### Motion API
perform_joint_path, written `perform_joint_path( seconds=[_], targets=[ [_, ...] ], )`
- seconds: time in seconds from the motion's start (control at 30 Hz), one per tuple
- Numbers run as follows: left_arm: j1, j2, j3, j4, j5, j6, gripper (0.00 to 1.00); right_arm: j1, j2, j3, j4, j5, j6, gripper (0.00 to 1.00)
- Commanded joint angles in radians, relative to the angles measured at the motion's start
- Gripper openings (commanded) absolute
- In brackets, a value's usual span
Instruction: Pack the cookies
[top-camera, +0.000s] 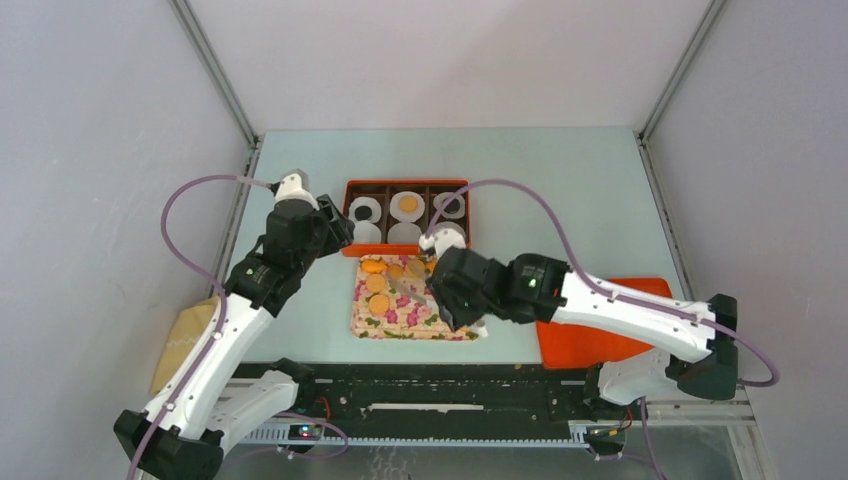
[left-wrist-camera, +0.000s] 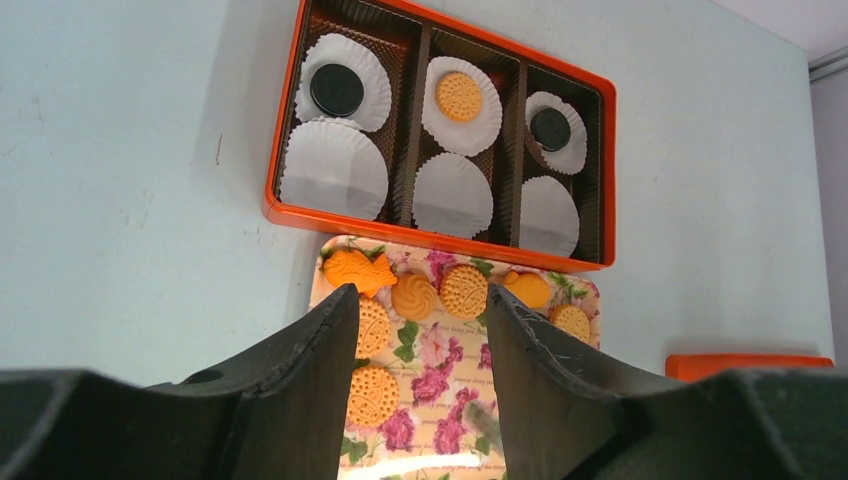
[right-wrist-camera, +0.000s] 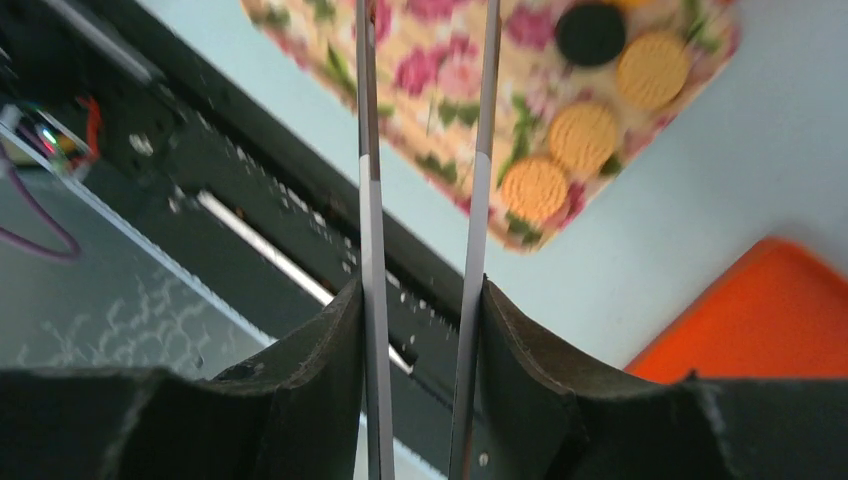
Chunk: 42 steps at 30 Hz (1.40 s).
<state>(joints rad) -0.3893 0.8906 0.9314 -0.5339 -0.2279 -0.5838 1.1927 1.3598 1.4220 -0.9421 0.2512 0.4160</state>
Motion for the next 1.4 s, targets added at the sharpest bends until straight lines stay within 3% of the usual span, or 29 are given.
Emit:
perform_joint_path(
  seconds=[0.0, 0.27, 0.97, 1.03, 1.2, 1.37],
  targets=[
    [0.009, -0.01, 0.004, 0.025, 0.018, -0.02, 0.55, 0.096, -0.012, -0.103, 0.002, -0.013, 0.146, 0.48],
    [0.009, -0.056, 0.003, 0.01, 0.017, -0.023, 0.55, 0.177, 0.116, -0.129, 0.079, -0.038, 0.162, 0.49],
    [0.013, -0.09, -0.014, -0.014, -0.013, 0.001, 0.55, 0.076, 0.337, 0.017, 0.159, -0.104, 0.056, 0.48],
    [0.013, -0.091, -0.016, -0.014, -0.011, 0.001, 0.55, 0.076, 0.344, 0.023, 0.155, -0.119, 0.054, 0.41],
    [0.015, -0.091, -0.016, -0.015, -0.006, 0.002, 0.55, 0.076, 0.319, 0.048, 0.115, -0.102, 0.06, 0.13],
    [0.017, -0.097, -0.007, -0.014, -0.001, -0.004, 0.55, 0.074, 0.253, 0.115, 0.05, -0.032, 0.045, 0.09]
  ],
)
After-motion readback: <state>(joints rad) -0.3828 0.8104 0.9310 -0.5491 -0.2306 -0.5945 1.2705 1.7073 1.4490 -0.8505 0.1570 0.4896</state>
